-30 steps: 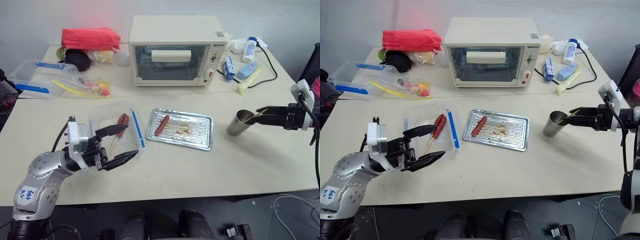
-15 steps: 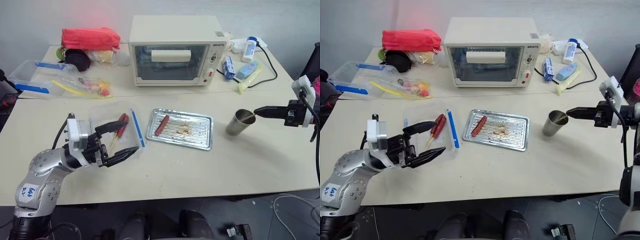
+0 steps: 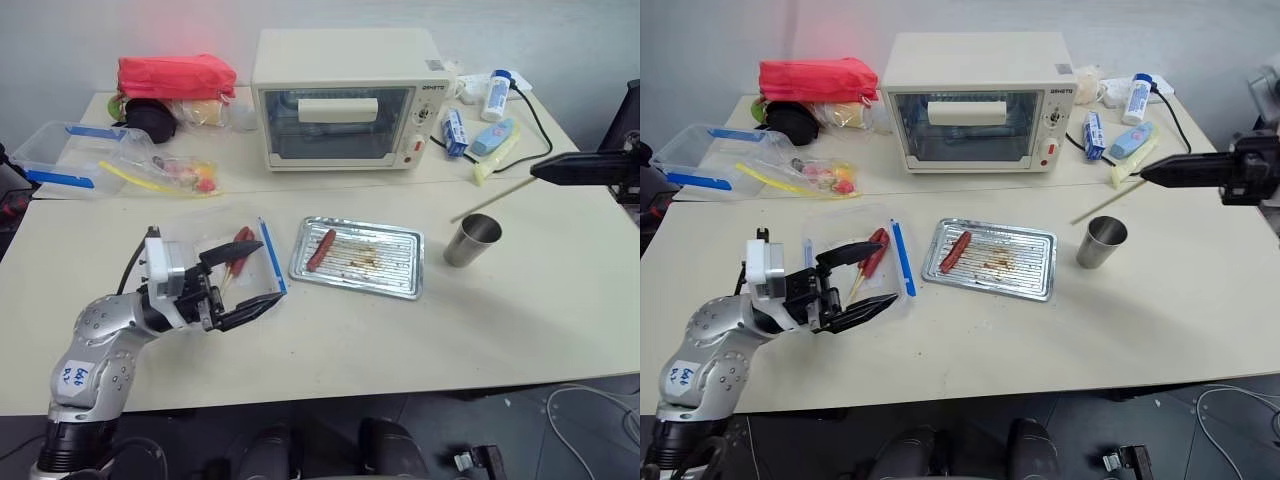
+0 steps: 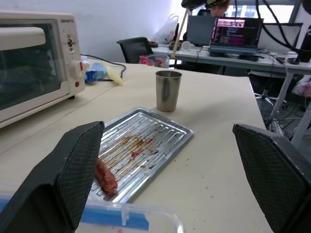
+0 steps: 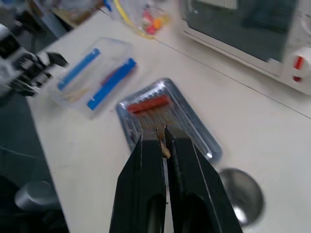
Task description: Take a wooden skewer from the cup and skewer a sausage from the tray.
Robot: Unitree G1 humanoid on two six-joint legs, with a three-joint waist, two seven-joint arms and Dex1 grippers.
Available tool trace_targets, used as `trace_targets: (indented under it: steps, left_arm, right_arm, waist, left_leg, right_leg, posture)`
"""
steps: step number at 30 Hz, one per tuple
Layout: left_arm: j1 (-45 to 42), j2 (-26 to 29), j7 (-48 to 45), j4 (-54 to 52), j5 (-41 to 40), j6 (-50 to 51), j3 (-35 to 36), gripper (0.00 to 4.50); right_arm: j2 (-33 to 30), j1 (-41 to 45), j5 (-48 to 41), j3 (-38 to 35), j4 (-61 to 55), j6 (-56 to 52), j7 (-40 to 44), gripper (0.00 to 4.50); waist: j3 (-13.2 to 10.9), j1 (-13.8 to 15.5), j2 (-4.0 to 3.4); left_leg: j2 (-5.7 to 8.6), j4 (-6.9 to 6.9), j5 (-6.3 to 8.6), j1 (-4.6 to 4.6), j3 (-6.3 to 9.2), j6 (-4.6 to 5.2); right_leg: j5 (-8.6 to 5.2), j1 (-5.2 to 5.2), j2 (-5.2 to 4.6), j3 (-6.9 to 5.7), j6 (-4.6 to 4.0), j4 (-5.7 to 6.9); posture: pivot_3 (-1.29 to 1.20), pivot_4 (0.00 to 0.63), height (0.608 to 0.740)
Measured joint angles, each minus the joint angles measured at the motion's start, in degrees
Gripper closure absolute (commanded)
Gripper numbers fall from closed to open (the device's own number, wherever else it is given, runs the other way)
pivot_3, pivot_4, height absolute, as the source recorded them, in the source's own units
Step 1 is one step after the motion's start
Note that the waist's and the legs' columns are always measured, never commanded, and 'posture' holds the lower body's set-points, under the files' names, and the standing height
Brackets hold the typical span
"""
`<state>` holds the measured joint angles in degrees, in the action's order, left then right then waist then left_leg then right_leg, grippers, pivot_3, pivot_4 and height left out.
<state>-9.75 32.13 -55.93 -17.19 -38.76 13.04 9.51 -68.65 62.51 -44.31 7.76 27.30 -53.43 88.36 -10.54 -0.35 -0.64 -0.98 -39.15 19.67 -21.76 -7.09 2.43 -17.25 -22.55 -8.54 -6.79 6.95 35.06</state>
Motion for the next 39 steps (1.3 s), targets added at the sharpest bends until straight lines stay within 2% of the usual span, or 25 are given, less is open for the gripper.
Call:
trace_targets:
  steps: [3, 6, 13, 17, 24, 27, 39]
  left_arm:
    - [-2.80, -2.25, 0.12, 0.30, -0.01, 0.02, -1.56, 0.00]
    - [-6.01, -6.15, 0.94, 1.20, 0.00, 0.01, -3.86, 0.00]
    - [-8.55, -11.88, 2.19, 3.04, 1.17, -1.59, -7.49, 0.00]
    - [-8.82, -12.65, 2.19, 1.92, 0.74, -1.36, -8.14, 0.00]
    - [-8.61, -13.43, 2.97, 1.45, 0.70, -1.02, -8.32, 0.00]
    - [-8.57, -13.50, 3.27, 1.35, 0.53, -1.01, -8.31, 0.61]
    - [-8.57, -14.22, 3.15, 1.35, 0.11, -1.00, -8.51, 4.25]
  right_arm:
    - [6.17, -2.82, -5.73, -4.72, -6.36, -5.59, -0.56, 4.42]
    - [16.74, -8.56, -12.71, -9.37, -14.14, -9.81, -5.20, 4.42]
    - [30.98, -16.31, -17.43, -13.83, -24.02, -10.63, -16.68, 4.42]
    - [34.74, -18.01, -17.23, -13.95, -25.47, -8.89, -19.97, 4.42]
    - [35.74, -19.44, -16.43, -13.93, -26.90, -6.82, -21.29, 4.42]
    - [35.74, -20.27, -15.10, -13.59, -26.95, -5.80, -21.08, 4.50]
    - [37.74, -20.79, -13.80, -12.96, -27.32, -3.83, -21.91, 4.50]
  waist:
    - [0.00, 0.26, 0.01]
    - [0.03, 0.40, 0.09]
    - [0.01, 1.42, 0.13]
    - [0.01, 1.57, 0.13]
    - [0.01, 1.53, 0.13]
    - [0.01, 1.53, 0.13]
    - [0.01, 1.54, 0.13]
  left_leg:
    - [0.00, 0.00, -0.01, -0.03, 0.04, 0.01]
    - [0.09, -0.11, -0.05, -0.17, 0.13, 0.08]
    - [0.19, -0.74, -0.10, -0.63, 0.38, 0.21]
    - [0.19, -0.83, -0.10, -0.62, 0.40, 0.23]
    - [0.19, -0.82, -0.10, -0.62, 0.41, 0.24]
    - [0.19, -0.82, -0.10, -0.62, 0.41, 0.24]
    - [0.18, -0.81, -0.09, -0.63, 0.42, 0.25]
  right_leg:
    - [0.00, 0.02, 0.07, -0.08, 0.01, 0.02]
    - [0.02, 0.01, 0.20, -0.28, 0.04, 0.10]
    - [0.10, -0.07, 0.13, -0.61, 0.18, 0.31]
    - [0.11, -0.05, 0.12, -0.60, 0.20, 0.40]
    - [0.11, -0.05, 0.13, -0.61, 0.20, 0.39]
    - [0.11, -0.05, 0.13, -0.62, 0.20, 0.39]
    - [0.11, -0.05, 0.13, -0.62, 0.20, 0.38]
  posture:
    - [0.00, 0.150, 0.740]
    - [0.00, 0.150, 0.740]
    - [0.00, 0.150, 0.740]
    - [0.00, 0.150, 0.740]
    - [0.00, 0.150, 0.740]
    - [0.00, 0.150, 0.740]
    - [0.00, 0.150, 0.740]
